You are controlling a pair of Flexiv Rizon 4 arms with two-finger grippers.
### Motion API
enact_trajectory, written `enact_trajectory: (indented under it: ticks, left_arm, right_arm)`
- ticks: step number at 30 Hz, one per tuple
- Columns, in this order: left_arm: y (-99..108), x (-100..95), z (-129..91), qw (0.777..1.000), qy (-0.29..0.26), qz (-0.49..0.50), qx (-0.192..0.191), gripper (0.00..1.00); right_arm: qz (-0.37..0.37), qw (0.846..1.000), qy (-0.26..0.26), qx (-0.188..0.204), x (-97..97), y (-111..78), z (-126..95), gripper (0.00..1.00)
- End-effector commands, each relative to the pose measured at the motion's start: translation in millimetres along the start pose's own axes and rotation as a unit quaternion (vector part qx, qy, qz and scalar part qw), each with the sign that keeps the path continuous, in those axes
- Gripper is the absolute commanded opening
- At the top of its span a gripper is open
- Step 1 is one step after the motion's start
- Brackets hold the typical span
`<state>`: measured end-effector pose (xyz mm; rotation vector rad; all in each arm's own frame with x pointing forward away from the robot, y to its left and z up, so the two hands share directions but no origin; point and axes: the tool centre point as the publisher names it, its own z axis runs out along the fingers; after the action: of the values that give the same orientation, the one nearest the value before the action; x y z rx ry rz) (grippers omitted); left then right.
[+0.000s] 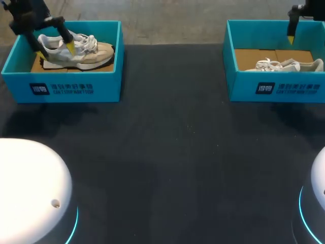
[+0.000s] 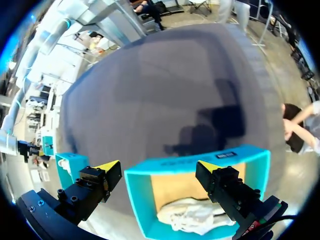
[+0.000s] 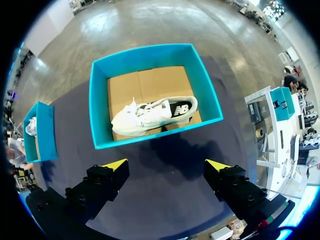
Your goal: Take the shoe out of the shoebox, open the shoe tongue, remove and reinsert the insole, then place the shoe into the shoebox
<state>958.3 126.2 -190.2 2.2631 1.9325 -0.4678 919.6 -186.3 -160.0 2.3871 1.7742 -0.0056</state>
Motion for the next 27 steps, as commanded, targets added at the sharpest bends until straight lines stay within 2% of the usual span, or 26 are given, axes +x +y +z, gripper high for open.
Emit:
enact_trajectory:
  ticks: [1, 2, 5, 9, 27]
  left_arm:
    - [5.6, 8.6, -18.5, 1.0, 0.028, 0.003, 0.0, 1.0]
    - [5.6, 8.6, -18.5, 1.0, 0.028, 0.003, 0.0, 1.0]
    - [16.7, 27.4, -32.4, 0.999, 0.043, -0.001, -0.013, 1.0]
    - [26.7, 47.3, -44.1, 0.999, 0.037, 0.01, -0.005, 1.0]
    - [26.7, 47.3, -44.1, 0.999, 0.037, 0.01, -0.005, 1.0]
  right_arm:
    - [0.0, 1.0, -0.001, 0.0, 0.4, 0.8, 0.3, 1.0]
    - [0.0, 1.0, -0.001, 0.0, 0.4, 0.8, 0.3, 1.0]
    - [0.0, 1.0, -0.001, 0.0, 0.4, 0.8, 0.3, 1.0]
    - [0.0, 1.0, -0.001, 0.0, 0.4, 0.8, 0.3, 1.0]
    - [0.0, 1.0, -0.001, 0.0, 0.4, 0.8, 0.3, 1.0]
